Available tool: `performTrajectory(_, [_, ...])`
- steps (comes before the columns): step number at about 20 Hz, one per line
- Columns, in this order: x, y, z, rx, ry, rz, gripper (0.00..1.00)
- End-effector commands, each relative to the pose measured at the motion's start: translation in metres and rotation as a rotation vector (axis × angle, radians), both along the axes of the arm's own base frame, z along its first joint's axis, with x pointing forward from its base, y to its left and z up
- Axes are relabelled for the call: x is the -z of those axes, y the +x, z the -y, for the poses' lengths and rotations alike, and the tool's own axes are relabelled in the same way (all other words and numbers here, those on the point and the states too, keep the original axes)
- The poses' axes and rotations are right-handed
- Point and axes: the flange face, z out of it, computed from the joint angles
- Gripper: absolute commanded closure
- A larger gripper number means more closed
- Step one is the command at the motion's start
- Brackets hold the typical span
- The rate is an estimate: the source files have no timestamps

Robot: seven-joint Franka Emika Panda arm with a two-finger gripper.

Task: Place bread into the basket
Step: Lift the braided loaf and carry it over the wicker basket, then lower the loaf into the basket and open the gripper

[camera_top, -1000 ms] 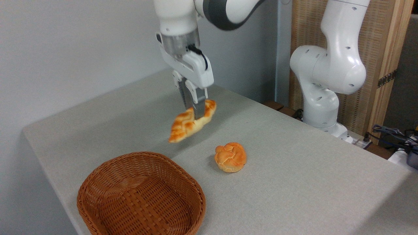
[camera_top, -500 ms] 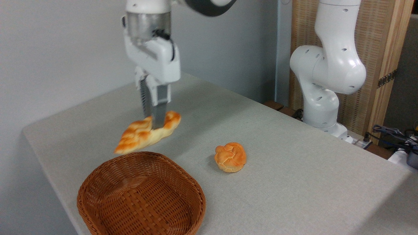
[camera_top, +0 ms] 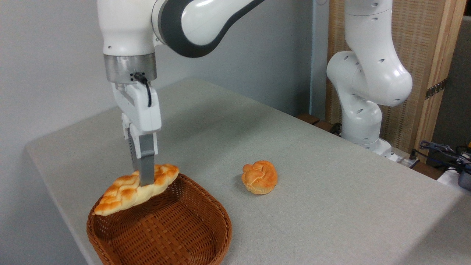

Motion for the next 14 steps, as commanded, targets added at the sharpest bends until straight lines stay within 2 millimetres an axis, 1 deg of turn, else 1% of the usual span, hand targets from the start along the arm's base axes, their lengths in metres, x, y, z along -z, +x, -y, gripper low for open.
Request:
performTrajectory(1, [-0.0016,0.0058,0.0040,0.014,0.019,0.022,0.00])
performTrajectory(11, [-0.0012,0.0052,0.0063,0.003,0.007,0.018,0.00])
performTrajectory(14, [-0.0078,0.0024,0.0047,-0.053,-0.007,0.020,0.00])
